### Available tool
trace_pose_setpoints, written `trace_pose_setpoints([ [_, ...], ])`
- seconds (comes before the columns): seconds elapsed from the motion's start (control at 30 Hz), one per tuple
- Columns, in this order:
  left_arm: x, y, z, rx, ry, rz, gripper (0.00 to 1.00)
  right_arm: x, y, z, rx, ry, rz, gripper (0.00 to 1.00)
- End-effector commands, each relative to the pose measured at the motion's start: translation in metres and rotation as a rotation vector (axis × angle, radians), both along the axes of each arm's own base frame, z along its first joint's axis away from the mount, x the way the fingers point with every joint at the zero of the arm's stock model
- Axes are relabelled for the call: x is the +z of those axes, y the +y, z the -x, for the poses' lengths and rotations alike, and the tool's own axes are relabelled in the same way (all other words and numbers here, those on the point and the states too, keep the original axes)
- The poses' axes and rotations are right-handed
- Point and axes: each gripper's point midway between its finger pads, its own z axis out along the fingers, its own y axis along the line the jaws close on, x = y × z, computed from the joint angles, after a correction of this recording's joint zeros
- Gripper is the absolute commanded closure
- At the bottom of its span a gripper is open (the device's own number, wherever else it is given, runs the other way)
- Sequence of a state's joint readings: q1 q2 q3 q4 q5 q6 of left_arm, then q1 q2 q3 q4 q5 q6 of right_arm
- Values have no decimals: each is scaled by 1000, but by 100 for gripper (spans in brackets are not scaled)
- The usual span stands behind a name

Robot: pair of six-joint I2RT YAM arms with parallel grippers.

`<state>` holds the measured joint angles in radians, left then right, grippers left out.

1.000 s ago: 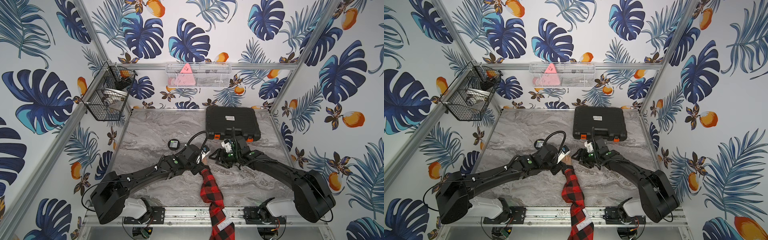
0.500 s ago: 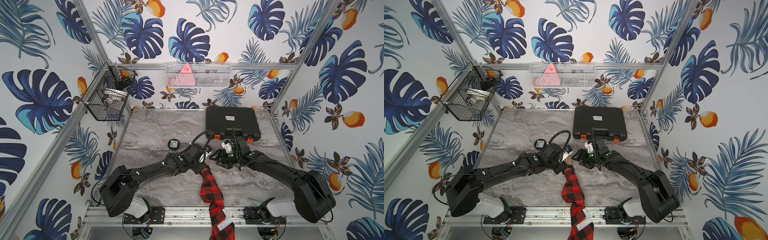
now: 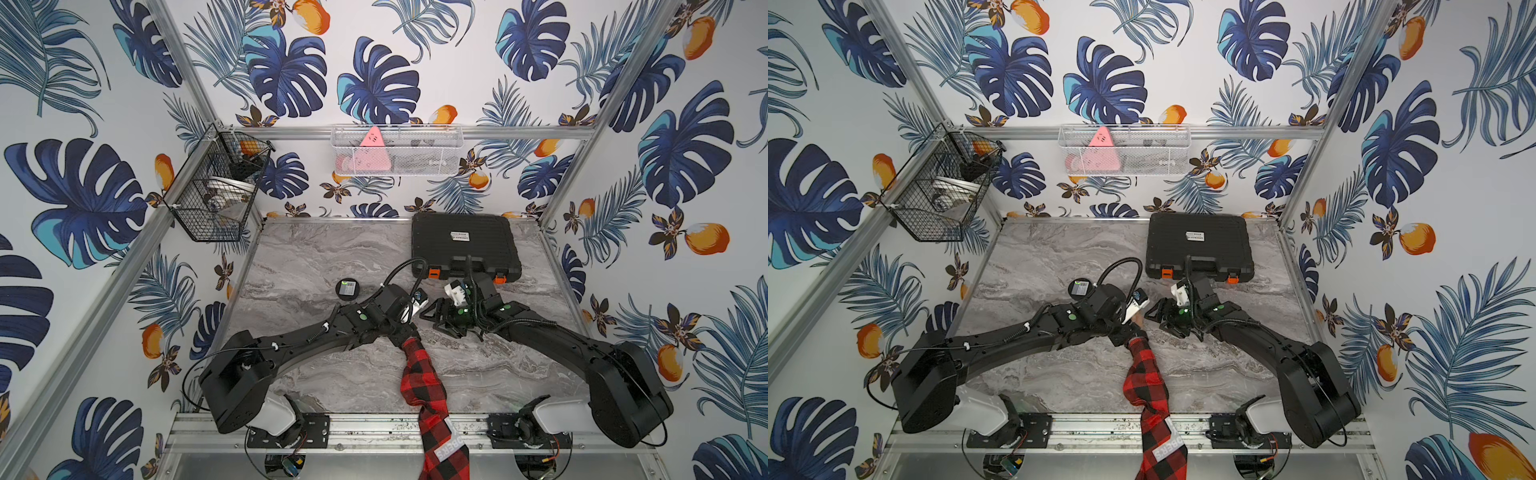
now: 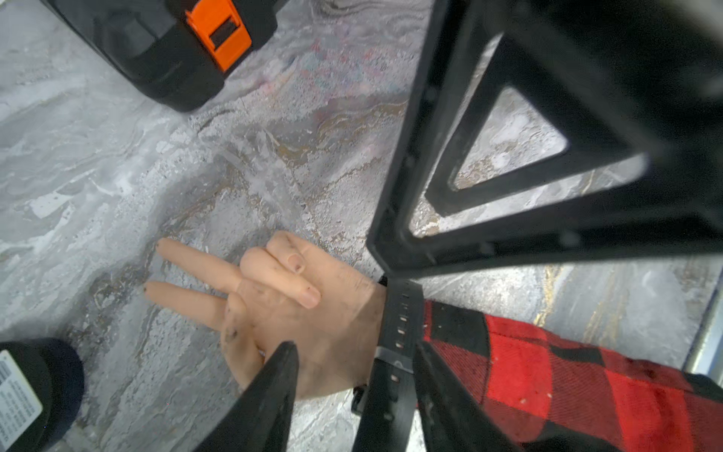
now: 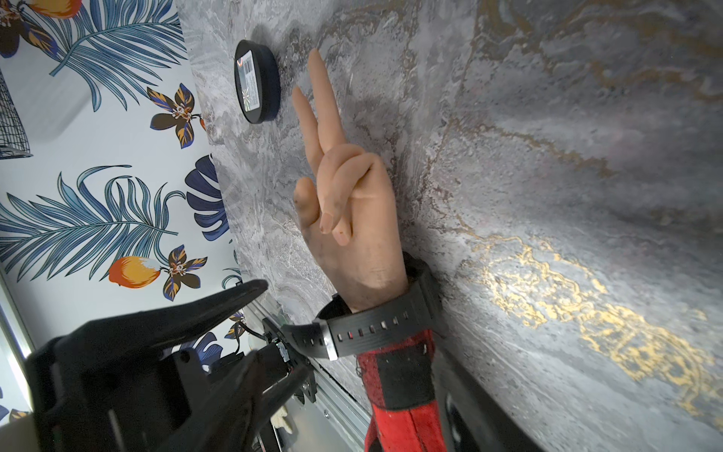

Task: Take off the watch
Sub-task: Untie the watch from the hand.

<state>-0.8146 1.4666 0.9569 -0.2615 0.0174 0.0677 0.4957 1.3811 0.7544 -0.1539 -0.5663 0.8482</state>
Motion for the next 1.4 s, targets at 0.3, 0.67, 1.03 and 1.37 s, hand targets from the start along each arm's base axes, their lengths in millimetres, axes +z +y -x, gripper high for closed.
trace_pose_setpoints([
  [0.3,-20,-13,26,-307,40,-87,46,2,1,-1,9,-5,-10,29],
  [0.67,-29,-7,15,-298,23,-178,49,7,-3,-2,6,-21,5,29],
  [1.03,-32,6,20,-281,47,-226,53,12,-48,-19,-138,-80,98,29],
  [1.37,-36,3,17,-271,53,-220,56,13,-47,-18,-128,-67,63,30],
])
